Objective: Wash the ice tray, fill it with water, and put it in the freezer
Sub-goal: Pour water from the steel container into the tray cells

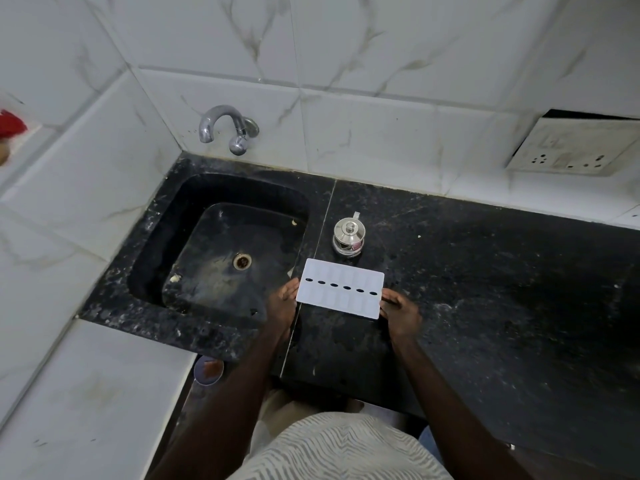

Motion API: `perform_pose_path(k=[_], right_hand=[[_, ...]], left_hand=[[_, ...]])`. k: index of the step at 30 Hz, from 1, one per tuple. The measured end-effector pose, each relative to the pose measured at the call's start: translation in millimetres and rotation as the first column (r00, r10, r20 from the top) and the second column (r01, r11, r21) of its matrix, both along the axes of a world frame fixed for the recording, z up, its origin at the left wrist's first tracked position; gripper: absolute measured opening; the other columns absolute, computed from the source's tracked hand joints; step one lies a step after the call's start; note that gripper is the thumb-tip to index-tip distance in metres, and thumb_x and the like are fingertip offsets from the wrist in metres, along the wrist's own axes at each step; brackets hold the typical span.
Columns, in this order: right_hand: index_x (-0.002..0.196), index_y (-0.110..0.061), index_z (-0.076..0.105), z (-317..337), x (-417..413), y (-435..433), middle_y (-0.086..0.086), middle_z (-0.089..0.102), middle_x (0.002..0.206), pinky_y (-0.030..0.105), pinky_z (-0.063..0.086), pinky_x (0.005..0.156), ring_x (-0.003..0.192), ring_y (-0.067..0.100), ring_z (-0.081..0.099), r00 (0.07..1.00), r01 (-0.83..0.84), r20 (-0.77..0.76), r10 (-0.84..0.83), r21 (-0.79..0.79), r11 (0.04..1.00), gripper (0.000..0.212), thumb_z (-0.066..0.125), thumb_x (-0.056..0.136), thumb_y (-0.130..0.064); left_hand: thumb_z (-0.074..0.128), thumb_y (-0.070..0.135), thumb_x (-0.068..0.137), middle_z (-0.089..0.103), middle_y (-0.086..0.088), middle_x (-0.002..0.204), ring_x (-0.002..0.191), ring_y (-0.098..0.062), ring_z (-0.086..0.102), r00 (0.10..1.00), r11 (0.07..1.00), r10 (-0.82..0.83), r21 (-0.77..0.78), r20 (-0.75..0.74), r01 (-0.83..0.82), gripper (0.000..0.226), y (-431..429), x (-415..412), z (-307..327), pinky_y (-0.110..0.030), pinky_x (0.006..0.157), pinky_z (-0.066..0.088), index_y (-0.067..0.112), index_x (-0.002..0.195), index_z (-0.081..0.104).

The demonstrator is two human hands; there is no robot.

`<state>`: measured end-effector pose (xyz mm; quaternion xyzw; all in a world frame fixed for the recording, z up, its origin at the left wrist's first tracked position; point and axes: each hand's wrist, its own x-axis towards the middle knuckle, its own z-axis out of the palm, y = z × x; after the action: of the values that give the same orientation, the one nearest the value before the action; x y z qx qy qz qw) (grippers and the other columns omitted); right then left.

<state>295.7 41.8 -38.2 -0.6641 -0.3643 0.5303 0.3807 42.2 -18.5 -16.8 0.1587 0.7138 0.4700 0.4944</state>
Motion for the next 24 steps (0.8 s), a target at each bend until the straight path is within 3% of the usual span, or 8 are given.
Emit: perform_pose_path(k=[2, 5, 8, 12, 16, 18, 21, 24], right_hand=[[0.117, -0.002, 0.074, -0.9, 0.9, -0.4, 0.012, 0.077, 0.107, 0.035, 0.063, 0.083, 0.093, 0.024, 0.075, 1.000, -0.006, 0.003, 0.006, -0.008, 1.000, 0.033, 0.061, 0.091, 0.015], [0.114, -0.001, 0.074, 2.7, 0.0, -2.4, 0.009, 0.077, 0.100, 0.023, 0.062, 0.075, 0.085, 0.019, 0.073, 1.000, 0.000, 0.023, 0.000, -0.006, 1.000, 0.031, 0.062, 0.090, 0.015], [0.109, -0.003, 0.076, 1.7, -3.0, -4.8, 0.009, 0.078, 0.098, 0.026, 0.063, 0.075, 0.083, 0.019, 0.074, 0.999, 0.032, 0.002, -0.032, -0.035, 0.999, 0.026, 0.061, 0.093, 0.012], [0.110, -0.002, 0.075, -1.8, -3.5, -9.4, 0.013, 0.078, 0.103, 0.035, 0.062, 0.085, 0.089, 0.023, 0.075, 0.999, 0.043, -0.015, -0.043, -0.036, 0.998, 0.023, 0.059, 0.096, 0.008], [0.114, 0.001, 0.074, -4.2, -1.4, -14.5, 0.010, 0.076, 0.103, 0.018, 0.060, 0.075, 0.082, 0.013, 0.072, 0.998, 0.062, 0.018, -0.062, 0.006, 0.998, 0.023, 0.059, 0.097, 0.007], [0.116, 0.000, 0.073, -9.0, 0.6, -16.1, 0.012, 0.077, 0.108, 0.024, 0.061, 0.081, 0.085, 0.014, 0.072, 0.997, 0.068, 0.032, -0.068, 0.013, 0.998, 0.024, 0.060, 0.097, 0.007], [0.117, -0.004, 0.074, -12.7, 2.0, -16.6, 0.010, 0.077, 0.110, 0.038, 0.059, 0.094, 0.093, 0.019, 0.073, 0.998, 0.056, 0.041, -0.056, 0.008, 0.998, 0.027, 0.061, 0.096, 0.006], [0.121, -0.004, 0.074, -1.7, 0.3, -17.5, 0.005, 0.076, 0.114, 0.030, 0.053, 0.098, 0.101, 0.016, 0.071, 0.992, 0.003, 0.128, -0.008, 0.041, 0.999, 0.031, 0.063, 0.094, 0.006]], left_hand=[[0.048, -0.025, 0.093, 0.061, -0.021, 0.143, 0.123, -0.021, 0.063, 1.000, 1.000, -0.004, 0.006, -0.030, 0.004, 0.055, -1.6, 0.7, -0.4, -0.033, 0.105, 0.054, -0.006, 0.144, 0.052], [0.045, -0.028, 0.089, 0.058, -0.022, 0.146, 0.125, -0.022, 0.061, 0.998, 1.000, -0.001, 0.025, -0.061, 0.003, 0.060, -3.0, 5.8, 4.5, -0.027, 0.099, 0.055, -0.007, 0.146, 0.049], [0.046, -0.029, 0.088, 0.064, -0.007, 0.136, 0.114, -0.009, 0.066, 0.996, 0.998, 0.009, 0.062, -0.088, -0.004, 0.063, -7.2, 15.1, 20.2, -0.017, 0.088, 0.056, -0.001, 0.143, 0.053], [0.061, -0.012, 0.088, 0.057, 0.004, 0.142, 0.135, -0.017, 0.054, 0.951, 0.995, -0.099, -0.006, -0.292, 0.102, 0.069, -20.9, 14.1, 17.5, -0.035, 0.114, 0.043, 0.007, 0.152, 0.047], [0.072, 0.022, 0.093, 0.016, -0.007, 0.173, 0.160, -0.023, 0.010, 0.718, 0.919, -0.394, -0.226, -0.574, 0.324, 0.093, -44.8, 10.9, -1.5, -0.042, 0.130, 0.016, 0.010, 0.165, 0.016], [0.068, 0.041, 0.096, -0.004, -0.006, 0.174, 0.160, -0.021, -0.009, 0.563, 0.858, -0.498, -0.284, -0.660, 0.427, 0.100, -57.7, 12.8, -6.7, -0.040, 0.131, 0.006, 0.007, 0.166, 0.003], [0.052, 0.069, 0.095, -0.018, -0.010, 0.171, 0.159, -0.026, -0.019, 0.357, 0.790, -0.577, -0.392, -0.735, 0.471, 0.111, -71.8, 17.0, -10.2, -0.038, 0.128, -0.001, 0.005, 0.164, -0.006], [0.036, 0.083, 0.091, -0.021, -0.016, 0.170, 0.158, -0.031, -0.021, 0.250, 0.736, -0.638, -0.480, -0.729, 0.478, 0.117, -80.5, 21.4, -9.3, -0.041, 0.128, -0.005, 0.002, 0.163, -0.008]])
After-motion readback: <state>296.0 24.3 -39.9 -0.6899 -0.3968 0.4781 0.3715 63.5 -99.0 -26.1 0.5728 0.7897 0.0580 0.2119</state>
